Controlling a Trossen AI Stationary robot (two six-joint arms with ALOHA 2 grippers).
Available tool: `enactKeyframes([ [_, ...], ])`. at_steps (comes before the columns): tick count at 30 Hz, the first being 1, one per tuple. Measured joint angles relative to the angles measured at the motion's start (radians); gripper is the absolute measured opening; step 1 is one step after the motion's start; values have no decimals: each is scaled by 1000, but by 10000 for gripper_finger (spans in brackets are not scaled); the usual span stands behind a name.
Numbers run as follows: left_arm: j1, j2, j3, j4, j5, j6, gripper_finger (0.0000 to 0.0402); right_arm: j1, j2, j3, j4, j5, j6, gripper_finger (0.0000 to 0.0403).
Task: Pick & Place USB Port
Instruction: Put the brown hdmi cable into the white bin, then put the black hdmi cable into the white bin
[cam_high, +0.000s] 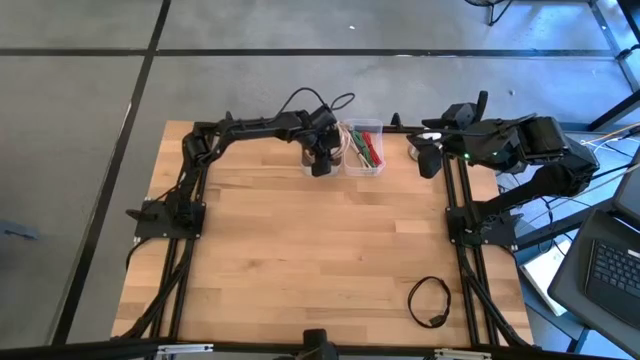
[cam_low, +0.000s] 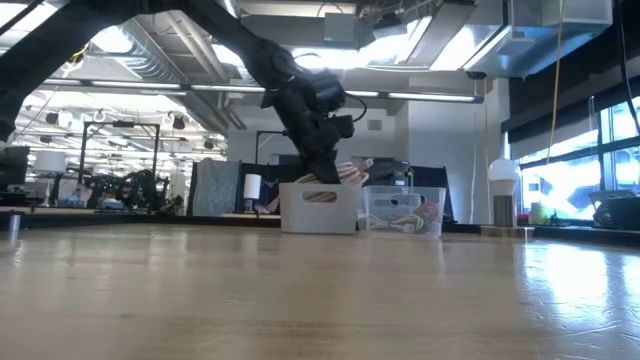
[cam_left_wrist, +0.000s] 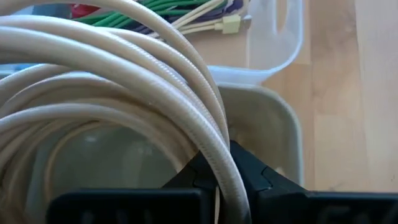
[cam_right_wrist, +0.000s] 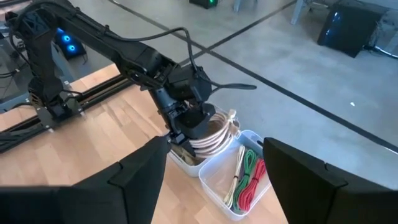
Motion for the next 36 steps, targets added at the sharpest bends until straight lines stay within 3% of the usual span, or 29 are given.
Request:
enactKeyframes([
  [5, 7, -1, -1, -11, 20, 1, 42, 0, 0, 0, -2, -2, -2, 269],
  [17, 5, -28, -2, -34, 39, 9, 170, 0, 0, 0, -10, -8, -5, 268],
  [23, 7, -153, 16, -42, 32, 25, 205, 0, 0, 0, -10, -8, -9, 268],
  [28, 6, -321, 25, -32, 84, -1, 211, 0, 0, 0, -34, -22, 20, 268],
  [31, 6, -417, 25, -3, 172, -39, 208, 0, 0, 0, -96, -110, 131, 268],
  [36, 13, -540, 25, 65, 283, -71, 201, 32, 11, -57, -247, -380, 431, 268],
])
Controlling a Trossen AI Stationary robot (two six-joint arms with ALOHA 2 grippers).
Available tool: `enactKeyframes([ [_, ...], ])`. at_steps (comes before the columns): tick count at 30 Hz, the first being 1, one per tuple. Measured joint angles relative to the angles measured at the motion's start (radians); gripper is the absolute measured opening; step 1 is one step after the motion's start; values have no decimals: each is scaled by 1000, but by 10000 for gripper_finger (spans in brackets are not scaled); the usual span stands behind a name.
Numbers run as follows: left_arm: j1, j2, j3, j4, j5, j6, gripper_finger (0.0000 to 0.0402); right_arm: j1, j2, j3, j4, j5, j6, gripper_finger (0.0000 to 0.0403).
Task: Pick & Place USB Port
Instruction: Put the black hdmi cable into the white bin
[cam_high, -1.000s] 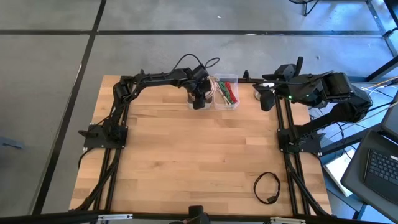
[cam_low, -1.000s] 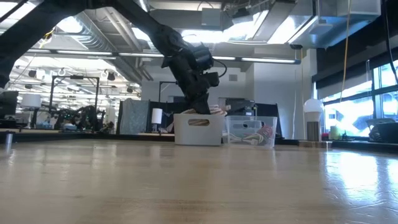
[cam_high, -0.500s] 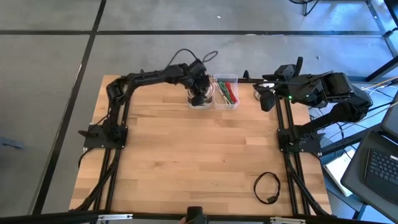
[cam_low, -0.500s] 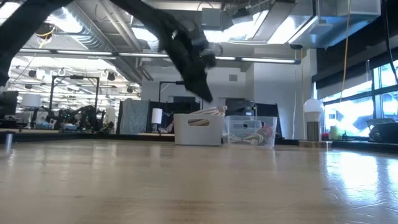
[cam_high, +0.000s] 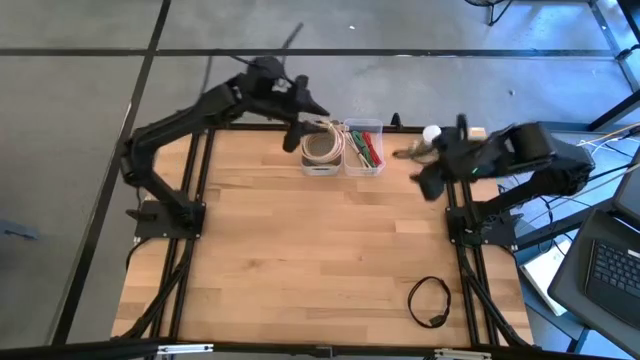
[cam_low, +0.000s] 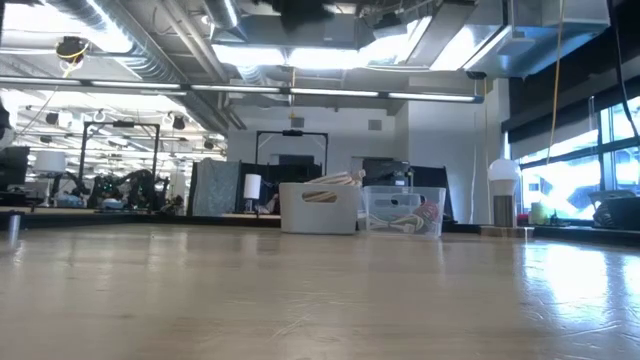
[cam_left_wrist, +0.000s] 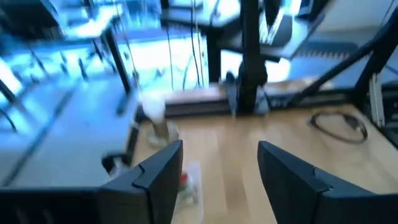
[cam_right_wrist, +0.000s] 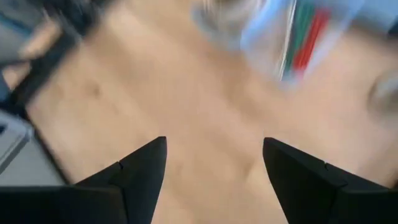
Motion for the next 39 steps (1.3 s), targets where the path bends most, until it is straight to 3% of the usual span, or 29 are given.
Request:
enactKeyframes([
  [4, 6, -53, 1, 40, 9, 2, 198, 104, 1, -157, -6, -165, 225, 268],
  [9, 6, -78, 1, 58, -6, 14, 200, 297, 2, -401, 169, -305, 557, 268],
  [15, 6, -78, 1, 58, -17, 33, 195, 516, 6, -631, 495, -281, 993, 268],
  [20, 6, -78, 1, 59, -17, 53, 194, 625, 53, -742, 631, -241, 1222, 268],
  [24, 13, -78, 1, 59, -16, 53, 194, 646, 104, -774, 668, -290, 1263, 268],
  [34, 24, -78, 0, 71, -17, 53, 192, 575, 228, -775, 699, -337, 1262, 268],
  [39, 27, -79, 0, 82, -17, 53, 192, 566, 288, -775, 701, -498, 1275, 268],
])
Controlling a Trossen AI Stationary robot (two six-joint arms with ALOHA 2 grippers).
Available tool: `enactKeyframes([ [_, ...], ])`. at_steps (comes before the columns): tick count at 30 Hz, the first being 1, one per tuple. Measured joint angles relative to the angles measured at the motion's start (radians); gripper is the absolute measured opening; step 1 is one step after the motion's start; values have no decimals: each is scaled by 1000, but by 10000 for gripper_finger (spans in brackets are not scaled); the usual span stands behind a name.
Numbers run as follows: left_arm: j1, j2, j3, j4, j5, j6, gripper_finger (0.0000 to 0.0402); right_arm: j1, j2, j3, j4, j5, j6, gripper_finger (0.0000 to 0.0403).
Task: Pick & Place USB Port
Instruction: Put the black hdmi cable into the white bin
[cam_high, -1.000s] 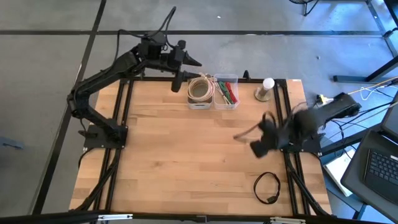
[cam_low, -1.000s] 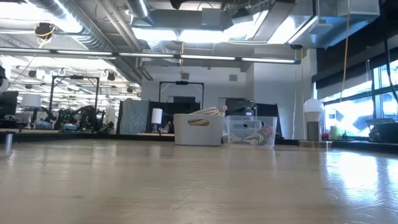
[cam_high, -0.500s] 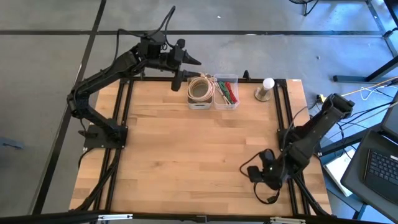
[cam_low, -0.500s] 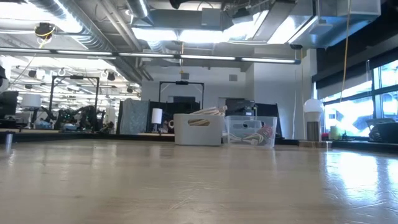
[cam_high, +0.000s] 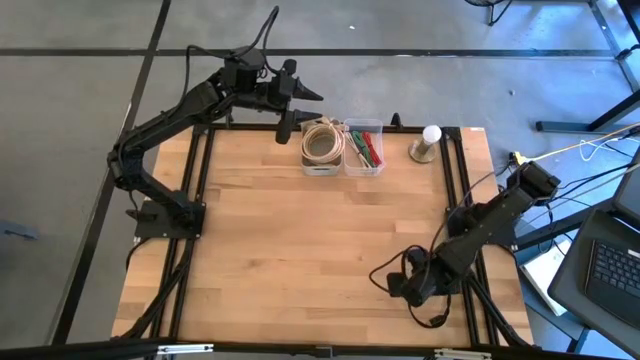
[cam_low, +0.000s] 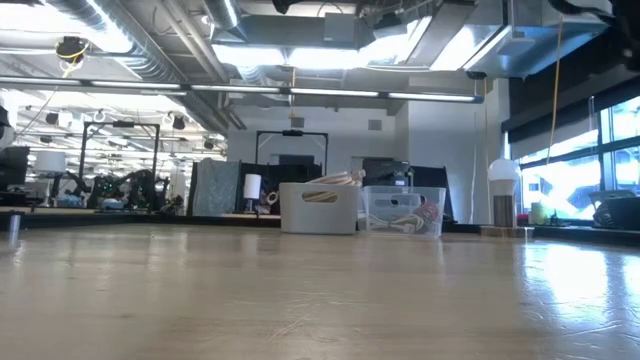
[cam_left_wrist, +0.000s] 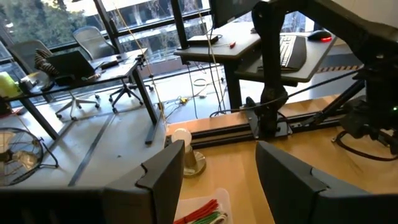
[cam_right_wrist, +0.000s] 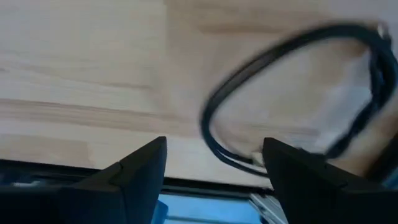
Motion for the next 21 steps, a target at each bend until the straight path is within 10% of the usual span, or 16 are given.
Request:
enactKeyframes([
  [21, 0, 0, 0, 0, 0, 0, 191, 4, 254, 0, 120, -18, -9, 260],
])
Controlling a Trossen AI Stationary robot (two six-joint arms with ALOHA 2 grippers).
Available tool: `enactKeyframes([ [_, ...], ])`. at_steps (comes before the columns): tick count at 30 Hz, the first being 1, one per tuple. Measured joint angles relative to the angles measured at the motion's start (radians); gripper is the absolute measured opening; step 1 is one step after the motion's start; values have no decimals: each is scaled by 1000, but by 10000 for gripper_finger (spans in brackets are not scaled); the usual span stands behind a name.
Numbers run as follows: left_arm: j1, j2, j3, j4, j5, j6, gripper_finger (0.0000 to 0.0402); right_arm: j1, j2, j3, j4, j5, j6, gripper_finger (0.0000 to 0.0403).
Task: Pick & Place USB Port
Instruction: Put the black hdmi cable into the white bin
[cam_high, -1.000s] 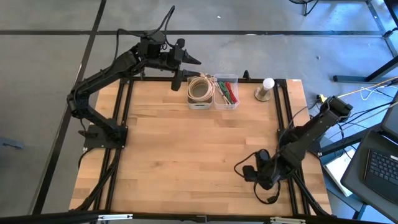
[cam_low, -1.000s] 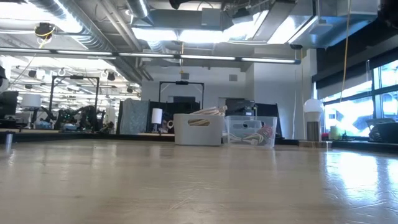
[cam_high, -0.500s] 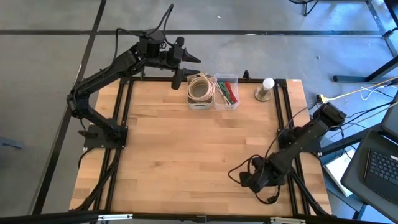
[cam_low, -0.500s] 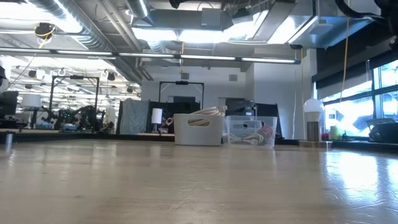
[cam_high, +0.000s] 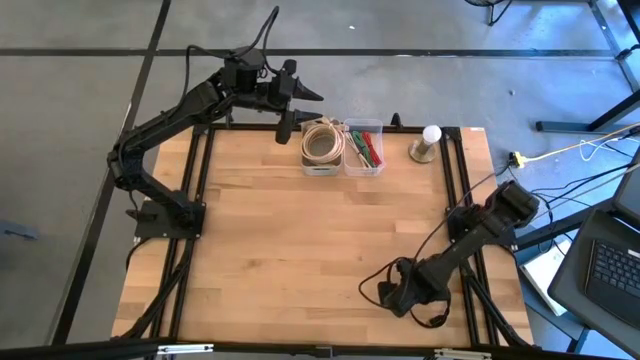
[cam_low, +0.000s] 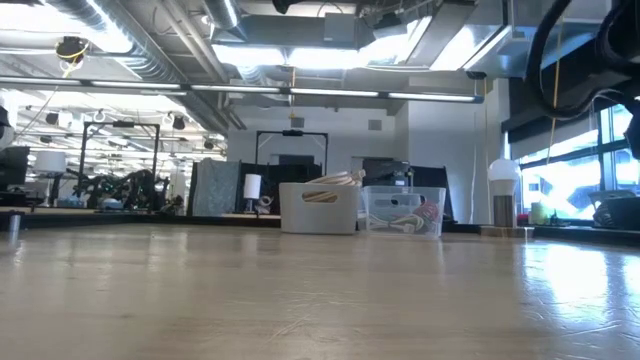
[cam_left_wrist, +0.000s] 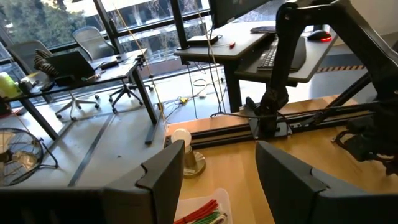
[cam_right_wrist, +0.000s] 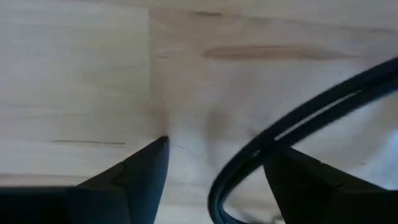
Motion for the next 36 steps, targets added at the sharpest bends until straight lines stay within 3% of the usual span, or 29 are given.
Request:
enactKeyframes([
  [4, 0, 0, 0, 0, 0, 0, 191, 0, 16, 4, 10, 11, -1, 210],
  [11, 0, 0, 0, 0, 0, 0, 191, -16, -18, 7, -2, 61, -47, 28],
  [16, 0, 0, 0, 0, 0, 0, 191, -70, -97, 105, -116, 222, -106, 27],
  [22, 0, 0, 0, 0, 6, -19, 191, -181, -224, 352, -466, 668, -331, 27],
  [26, 0, 0, 0, 0, 27, -64, 191, -261, -313, 527, -502, 984, -673, 27],
  [29, -1, 0, 0, 9, 99, -101, 191, -319, -368, 648, -377, 1114, -1086, 27],
  [32, -3, 4, 0, 64, 188, -145, 191, -374, -411, 743, -159, 1084, -1563, 27],
  [36, -3, 5, -1, 201, 310, -233, 191, -444, -446, 818, 98, 830, -1980, 27],
])
